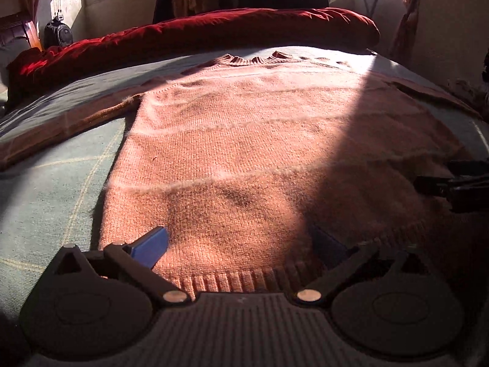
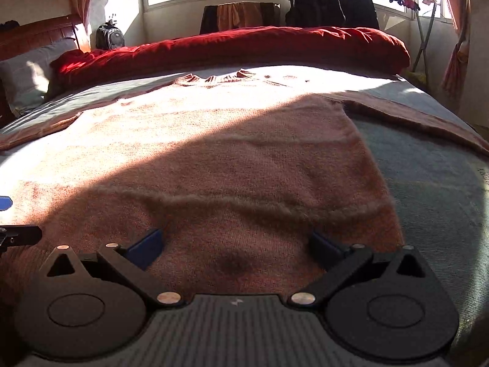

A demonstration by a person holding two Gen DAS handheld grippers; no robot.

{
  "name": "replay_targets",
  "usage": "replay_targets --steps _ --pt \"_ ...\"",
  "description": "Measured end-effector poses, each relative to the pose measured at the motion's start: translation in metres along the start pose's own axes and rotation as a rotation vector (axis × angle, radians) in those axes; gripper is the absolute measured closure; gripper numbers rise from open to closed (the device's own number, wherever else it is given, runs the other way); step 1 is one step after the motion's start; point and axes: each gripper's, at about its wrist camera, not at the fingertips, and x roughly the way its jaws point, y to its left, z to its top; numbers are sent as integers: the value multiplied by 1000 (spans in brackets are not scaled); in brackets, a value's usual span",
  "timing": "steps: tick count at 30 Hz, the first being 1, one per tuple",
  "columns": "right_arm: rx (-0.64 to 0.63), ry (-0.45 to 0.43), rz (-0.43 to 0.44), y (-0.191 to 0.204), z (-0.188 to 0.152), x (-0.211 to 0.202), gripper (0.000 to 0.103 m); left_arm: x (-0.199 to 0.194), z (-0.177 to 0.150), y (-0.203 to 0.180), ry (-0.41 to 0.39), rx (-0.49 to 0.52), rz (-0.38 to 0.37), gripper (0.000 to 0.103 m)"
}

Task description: Fold clothes

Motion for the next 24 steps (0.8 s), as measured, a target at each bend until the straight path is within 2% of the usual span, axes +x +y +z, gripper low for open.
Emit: replay_targets --steps 3,7,12,15,19,24 --pt "40 17 26 -6 6 -9 0 1 -1 1 -1 -9 -7 1" --pt "125 -54 149 -5 25 -18 0 1 -1 0 -1 -10 -6 1" --pt "131 -4 282 15 36 7 0 0 -2 3 -6 -18 -21 1" --pt "133 24 272 12 27 11 0 1 -3 4 -7 -21 -24 1" --pt "106 45 224 -11 12 -4 0 2 -1 3 -7 -27 -17 1" --pt "146 24 220 -31 -7 -17 0 -2 4 -2 -18 -33 5 1"
